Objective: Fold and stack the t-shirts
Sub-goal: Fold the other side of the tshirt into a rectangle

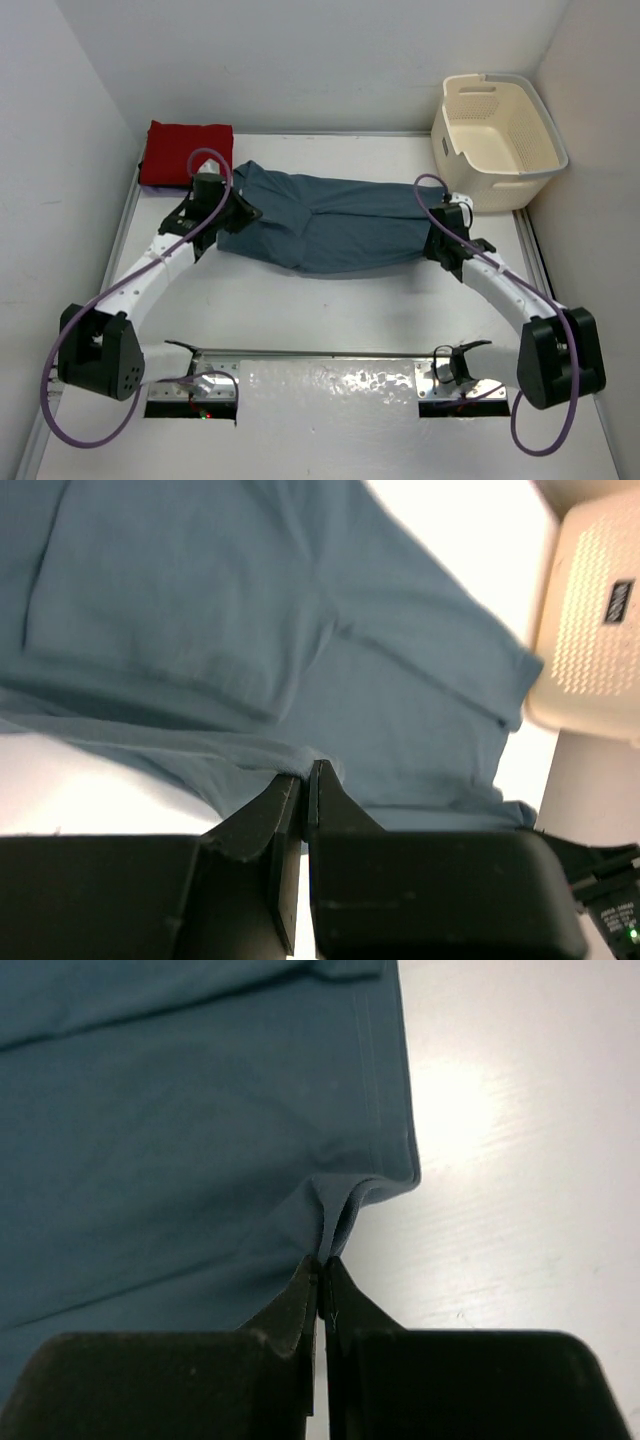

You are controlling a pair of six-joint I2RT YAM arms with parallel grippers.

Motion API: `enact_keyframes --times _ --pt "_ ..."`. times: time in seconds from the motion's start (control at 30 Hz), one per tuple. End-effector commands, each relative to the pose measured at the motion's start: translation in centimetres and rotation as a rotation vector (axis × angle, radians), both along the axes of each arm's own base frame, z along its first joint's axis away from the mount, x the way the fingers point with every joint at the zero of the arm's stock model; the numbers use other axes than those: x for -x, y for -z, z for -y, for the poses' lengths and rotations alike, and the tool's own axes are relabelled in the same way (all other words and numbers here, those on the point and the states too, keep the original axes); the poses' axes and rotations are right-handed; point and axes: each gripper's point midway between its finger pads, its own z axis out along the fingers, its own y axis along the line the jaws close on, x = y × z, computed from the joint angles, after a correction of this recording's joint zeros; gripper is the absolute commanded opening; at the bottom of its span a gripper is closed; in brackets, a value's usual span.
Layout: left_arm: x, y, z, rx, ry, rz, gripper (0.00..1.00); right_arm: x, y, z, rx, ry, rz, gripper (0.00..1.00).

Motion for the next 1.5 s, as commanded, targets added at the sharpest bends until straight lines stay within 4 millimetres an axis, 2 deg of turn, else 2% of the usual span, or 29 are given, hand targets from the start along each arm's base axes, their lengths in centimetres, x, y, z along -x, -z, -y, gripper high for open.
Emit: enact_keyframes --times 0.0,0.07,0.3,0.33,0.4,0.43,0.47,0.53,0.6,0.63,0.67,0.7,0.87,0.9,0.93,0.97,1.0,1.03,1.07,1.2,1.23,1.27,1.3,1.33,1.37,1.4,1.43,1.47 --pt "-3.8 -3.9 -0.6 -0.035 -0.033 0.144 0.0 -2.0 -2.1 1.2 0.056 0.028 0.034 0.0" --pt "-5.1 -5.0 -1.3 -0.055 -0.062 0.172 0.0 -2.9 -2.6 1.7 0.072 0.035 0.036 0.0" --pt "-9.4 -5.5 -1.6 -0.075 -0.073 0.214 0.0 -5.2 -3.1 3.2 0.09 0.061 0.017 0.0" --pt "-10.1 -6.1 -1.6 -0.078 -0.072 0.229 0.0 -5.9 -3.4 3.1 0.083 0.051 0.032 0.0" --pt "-11.2 -5.3 -1.7 -0.093 -0.069 0.215 0.0 -6.5 -3.0 3.5 0.085 0.056 0.022 0.0" --pt "-12.0 -5.9 -1.8 -0.094 -0.074 0.229 0.0 -7.2 -3.4 3.5 0.081 0.057 0.032 0.0" --pt "-12.5 -4.9 -1.9 -0.101 -0.079 0.206 0.0 -7.5 -2.9 3.8 0.076 0.059 0.014 0.0" --pt "-13.7 -5.2 -2.5 -0.102 -0.091 0.219 0.0 -8.3 -3.3 4.1 0.076 0.069 0.013 0.0" --pt "-14.6 -4.5 -2.9 -0.107 -0.098 0.212 0.0 -8.8 -2.7 4.5 0.066 0.077 -0.006 0.0" --pt "-15.2 -5.0 -3.2 -0.107 -0.106 0.227 0.0 -9.5 -3.2 4.5 0.061 0.074 0.005 0.0" --pt "-15.7 -4.2 -3.3 -0.11 -0.106 0.214 0.0 -9.7 -3.1 4.5 0.053 0.068 -0.003 0.0" --pt "-16.0 -4.2 -3.4 -0.114 -0.103 0.215 0.0 -9.9 -2.5 4.4 0.055 0.061 -0.023 0.0" --pt "-18.1 -3.3 -4.3 -0.128 -0.118 0.208 0.0 -12.1 -2.3 3.8 0.038 0.035 -0.014 0.0" --pt "-18.4 -3.4 -4.4 -0.136 -0.115 0.214 0.0 -12.3 -1.7 3.9 0.043 0.037 -0.031 0.01" --pt "-19.2 -3.1 -4.4 -0.141 -0.113 0.215 0.0 -12.9 -2.1 3.9 0.044 0.04 -0.02 0.01" --pt "-19.9 -3.8 -4.4 -0.143 -0.109 0.233 0.0 -13.5 -1.9 3.9 0.045 0.042 -0.023 0.02" --pt "-20.3 -3.6 -4.4 -0.149 -0.106 0.231 0.0 -13.9 -2.4 3.9 0.045 0.043 -0.009 0.02" --pt "-20.9 -2.3 -4.1 -0.153 -0.091 0.21 0.0 -14.1 -1.6 3.9 0.047 0.044 -0.026 0.04" --pt "-21.3 -1.8 -4.1 -0.158 -0.088 0.206 0.0 -14.4 -1.5 4.0 0.051 0.047 -0.03 0.04" --pt "-23.6 0.9 -3.6 -0.16 -0.057 0.161 0.0 -15.9 -1.1 4.1 0.061 0.062 -0.045 0.12" --pt "-23.9 1.3 -3.5 -0.162 -0.047 0.149 0.0 -16.0 -0.6 4.1 0.061 0.064 -0.059 0.2" --pt "-24.7 0.6 -3.5 -0.168 -0.043 0.162 0.0 -16.1 -0.6 4.2 0.059 0.067 -0.062 0.29" --pt "-24.5 2.5 -3.6 -0.181 -0.043 0.103 0.11 -16.1 -0.6 3.9 0.055 0.062 -0.066 0.37" --pt "-24.5 2.9 -3.6 -0.185 -0.04 0.088 0.31 -16.2 -0.9 3.8 0.045 0.058 -0.058 0.46" --pt "-24.7 2.8 -3.6 -0.192 -0.033 0.091 0.59 -16.1 -1.0 3.8 0.043 0.055 -0.055 0.5" --pt "-24.6 3.0 -3.5 -0.189 -0.023 0.088 0.72 -16.0 -1.1 3.6 0.041 0.049 -0.047 0.52" --pt "-24.5 2.9 -3.4 -0.194 -0.014 0.093 0.78 -16.0 -1.8 3.4 0.032 0.039 -0.03 0.54" --pt "-24.5 2.4 -3.4 -0.195 -0.012 0.102 0.99 -15.7 -1.8 3.4 0.03 0.029 -0.03 0.55"
